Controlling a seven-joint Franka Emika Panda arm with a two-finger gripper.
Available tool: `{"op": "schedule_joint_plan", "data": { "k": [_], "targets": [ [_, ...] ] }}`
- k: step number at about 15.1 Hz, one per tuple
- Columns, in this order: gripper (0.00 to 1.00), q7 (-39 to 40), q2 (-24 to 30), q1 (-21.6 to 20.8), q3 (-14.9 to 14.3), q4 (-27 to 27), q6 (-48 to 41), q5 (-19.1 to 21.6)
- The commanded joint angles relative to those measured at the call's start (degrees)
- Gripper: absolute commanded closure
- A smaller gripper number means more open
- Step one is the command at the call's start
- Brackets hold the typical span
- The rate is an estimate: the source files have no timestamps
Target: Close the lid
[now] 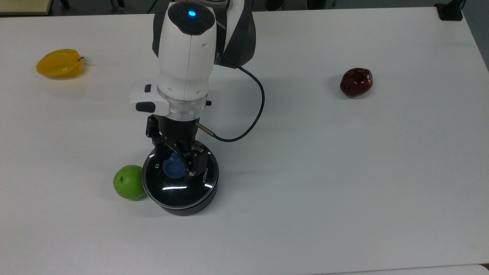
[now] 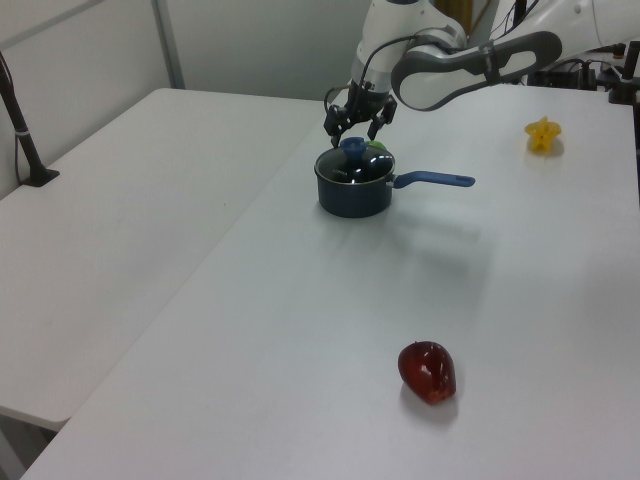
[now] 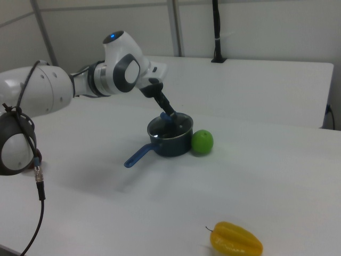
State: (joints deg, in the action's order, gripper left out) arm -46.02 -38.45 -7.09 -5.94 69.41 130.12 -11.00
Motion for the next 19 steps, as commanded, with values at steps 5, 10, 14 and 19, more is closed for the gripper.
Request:
{"op": "schedule_joint_plan", "data": {
  "k": [5, 10, 14, 19],
  "targets": [
    [0.00, 8.11, 19.26, -2.66, -0.39, 18.63, -1.88, 3.34],
    [0.00, 26.21, 31.04, -2.14, -0.65, 23.48, -21.54, 10.90],
    [0.00, 33.97, 38.52, -1.87, -1.00, 29.20, -28.59, 11.87],
    [0.00, 36.70, 39.24, -0.38, -1.09, 28.59, -32.12, 11.88]
  ]
}}
